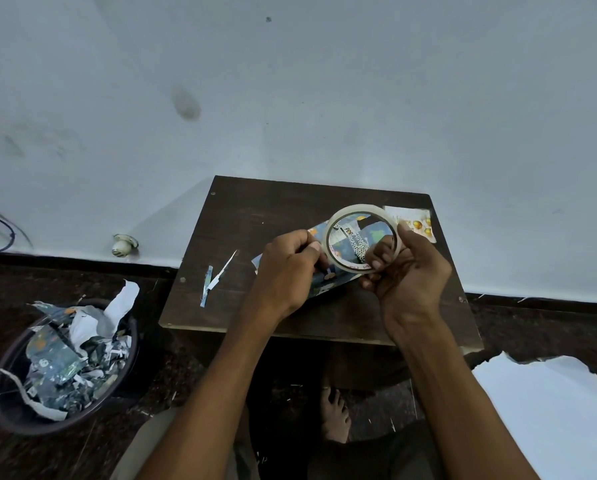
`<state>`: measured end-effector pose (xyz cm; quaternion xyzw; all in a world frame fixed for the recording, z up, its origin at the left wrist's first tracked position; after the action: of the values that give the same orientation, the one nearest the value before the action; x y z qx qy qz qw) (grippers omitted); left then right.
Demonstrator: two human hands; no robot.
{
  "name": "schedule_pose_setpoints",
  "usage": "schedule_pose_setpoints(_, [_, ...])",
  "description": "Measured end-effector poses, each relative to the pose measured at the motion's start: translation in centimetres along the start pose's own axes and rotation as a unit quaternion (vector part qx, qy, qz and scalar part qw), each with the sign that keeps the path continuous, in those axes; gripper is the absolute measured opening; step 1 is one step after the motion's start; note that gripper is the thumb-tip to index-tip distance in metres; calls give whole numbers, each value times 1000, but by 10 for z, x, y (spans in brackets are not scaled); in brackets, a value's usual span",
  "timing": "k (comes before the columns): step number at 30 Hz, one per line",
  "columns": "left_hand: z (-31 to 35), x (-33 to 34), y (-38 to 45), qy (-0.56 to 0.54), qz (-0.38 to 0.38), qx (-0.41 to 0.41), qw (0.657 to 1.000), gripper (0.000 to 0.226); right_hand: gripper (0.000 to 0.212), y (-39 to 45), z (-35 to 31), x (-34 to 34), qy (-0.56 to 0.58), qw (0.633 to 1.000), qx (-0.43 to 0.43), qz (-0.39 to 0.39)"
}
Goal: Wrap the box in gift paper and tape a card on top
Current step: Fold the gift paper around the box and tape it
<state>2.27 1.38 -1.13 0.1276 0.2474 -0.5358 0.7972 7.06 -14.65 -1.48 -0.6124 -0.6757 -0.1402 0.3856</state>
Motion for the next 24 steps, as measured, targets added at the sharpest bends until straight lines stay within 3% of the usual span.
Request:
schedule_pose_setpoints(4, [1,1,-1,37,10,2,999,34,43,3,-3,-5,-7,1000,-14,1])
schedule_pose_setpoints(7, [4,-2,-2,57,19,10,998,30,46,4,-17,-2,-116,989,-86,-32])
schedule_pose_setpoints(10, [5,-3,-3,71,25,10,997,29,47,-4,-30,13,-235,949,-175,-115])
schedule_pose_setpoints(13, [4,-2,-2,70,22,9,997,27,29,0,-26,10,-284,935,-150,-150])
schedule_pose_setpoints(17, [4,-5,-2,62,30,8,998,26,27,14,-26,-10,-368,912,-144,-111])
schedule_pose_setpoints(24, [9,-10,-3,13,43,36,998,40,28,13,-21,0,-362,907,-183,-116])
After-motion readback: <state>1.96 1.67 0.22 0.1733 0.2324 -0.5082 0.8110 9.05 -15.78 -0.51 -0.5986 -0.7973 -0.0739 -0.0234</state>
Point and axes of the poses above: each hand's wrist, its own y-axis towards the middle knuckle, its own x-axis out of the palm, z = x × y, the point moved 9 cm from there along y, towards the middle knuckle, and after that the axes turned 15 degrees about y, right-handed, at the moved point
